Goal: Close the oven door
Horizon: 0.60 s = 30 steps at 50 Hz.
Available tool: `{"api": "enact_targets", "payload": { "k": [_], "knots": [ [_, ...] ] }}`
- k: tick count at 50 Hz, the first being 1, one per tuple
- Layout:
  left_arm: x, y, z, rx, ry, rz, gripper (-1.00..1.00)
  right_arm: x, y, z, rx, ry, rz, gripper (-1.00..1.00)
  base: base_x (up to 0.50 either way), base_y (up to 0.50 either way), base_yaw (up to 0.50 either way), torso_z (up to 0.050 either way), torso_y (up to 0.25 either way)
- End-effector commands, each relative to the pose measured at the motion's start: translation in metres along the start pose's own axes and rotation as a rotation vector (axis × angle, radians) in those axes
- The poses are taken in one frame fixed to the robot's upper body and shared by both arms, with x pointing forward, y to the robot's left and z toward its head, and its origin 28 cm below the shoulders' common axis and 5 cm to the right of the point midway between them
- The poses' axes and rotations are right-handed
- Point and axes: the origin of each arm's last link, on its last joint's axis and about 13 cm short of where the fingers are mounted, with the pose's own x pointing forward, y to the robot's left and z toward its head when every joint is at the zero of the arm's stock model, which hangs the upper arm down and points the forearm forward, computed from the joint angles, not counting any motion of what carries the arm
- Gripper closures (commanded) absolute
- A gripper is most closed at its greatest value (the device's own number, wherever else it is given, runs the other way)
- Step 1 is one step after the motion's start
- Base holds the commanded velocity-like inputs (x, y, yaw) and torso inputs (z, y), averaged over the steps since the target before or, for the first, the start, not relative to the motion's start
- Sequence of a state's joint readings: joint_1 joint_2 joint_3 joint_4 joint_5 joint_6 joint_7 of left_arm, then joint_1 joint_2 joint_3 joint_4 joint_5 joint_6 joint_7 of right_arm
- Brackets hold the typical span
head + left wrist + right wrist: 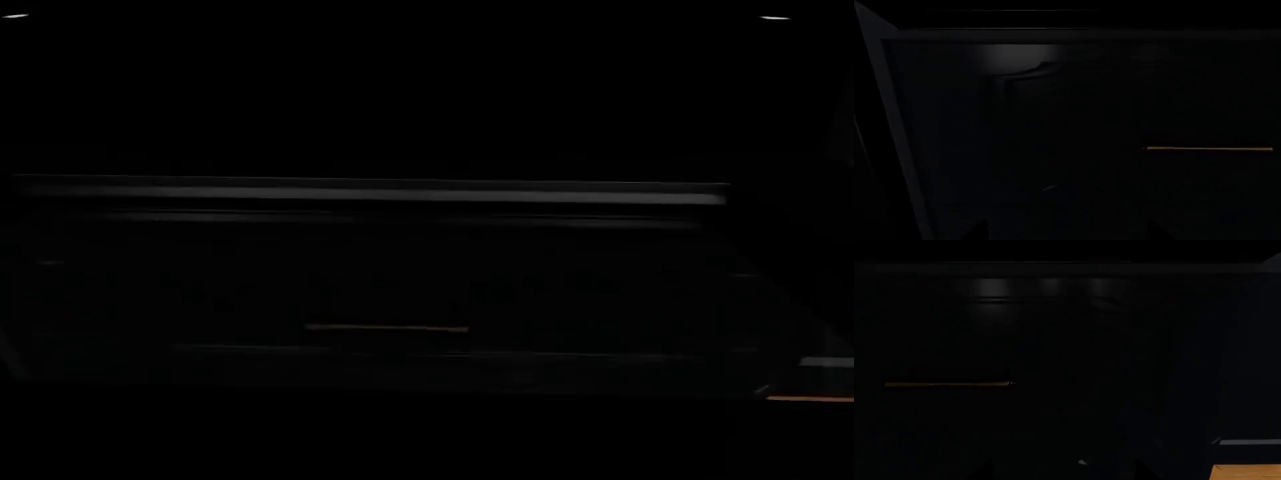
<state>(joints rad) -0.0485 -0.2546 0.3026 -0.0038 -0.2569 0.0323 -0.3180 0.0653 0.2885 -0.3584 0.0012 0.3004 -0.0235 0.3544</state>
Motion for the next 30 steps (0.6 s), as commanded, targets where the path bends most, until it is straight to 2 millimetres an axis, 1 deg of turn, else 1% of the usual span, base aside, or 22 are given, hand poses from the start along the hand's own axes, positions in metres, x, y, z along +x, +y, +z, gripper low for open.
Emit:
{"api": "enact_targets", "payload": {
  "k": [1,4,6,10,11,12,17,18,23,24,30],
  "knots": [
    [0.007,0.001,0.014,0.000,0.060,0.075,-1.00,0.000,-0.001,0.017,0.023,-0.028,-0.020,-1.00,0.00,0.00,0.00,0.000,0.000],
    [0.010,0.005,0.029,-0.001,0.036,0.096,-1.00,-0.004,-0.001,0.035,0.015,-0.092,-0.020,-1.00,0.00,0.00,0.00,0.000,0.000],
    [0.013,0.010,0.047,-0.006,0.001,0.142,-1.00,-0.007,-0.002,0.054,0.001,-0.138,-0.029,-1.00,0.00,0.00,0.00,0.000,0.000],
    [0.014,0.014,0.067,-0.012,-0.038,0.127,-1.00,-0.011,-0.006,0.071,-0.018,-0.192,-0.043,-1.00,0.00,0.00,0.00,0.000,0.000],
    [0.015,0.014,0.076,-0.025,-0.056,0.126,-1.00,-0.012,-0.007,0.077,-0.025,-0.209,-0.050,-1.00,0.00,0.00,0.00,0.000,0.000],
    [0.016,0.015,0.079,-0.027,-0.060,0.121,-1.00,-0.013,-0.008,0.080,-0.017,-0.211,-0.049,-1.00,0.00,0.00,0.00,0.000,0.000],
    [0.020,0.017,0.103,-0.047,-0.086,0.118,-1.00,-0.011,-0.012,0.099,-0.005,-0.242,-0.059,-1.00,0.00,0.00,0.00,0.000,0.000],
    [0.020,0.017,0.110,-0.056,-0.095,0.118,-1.00,-0.011,-0.013,0.105,-0.012,-0.251,-0.059,-1.00,0.00,0.00,0.00,0.000,0.000],
    [0.027,0.019,0.132,-0.077,-0.124,0.124,-1.00,-0.009,-0.016,0.130,-0.041,-0.289,-0.056,-1.00,0.00,0.00,0.00,0.000,0.000],
    [0.027,0.019,0.139,-0.081,-0.140,0.128,-1.00,-0.008,-0.017,0.137,-0.042,-0.301,-0.062,-1.00,0.00,0.00,0.00,0.000,0.000],
    [0.028,0.016,0.161,-0.092,-0.180,0.114,-1.00,-0.008,-0.020,0.160,-0.062,-0.363,-0.064,-1.00,0.00,0.00,0.00,0.000,0.000]
  ]
}}
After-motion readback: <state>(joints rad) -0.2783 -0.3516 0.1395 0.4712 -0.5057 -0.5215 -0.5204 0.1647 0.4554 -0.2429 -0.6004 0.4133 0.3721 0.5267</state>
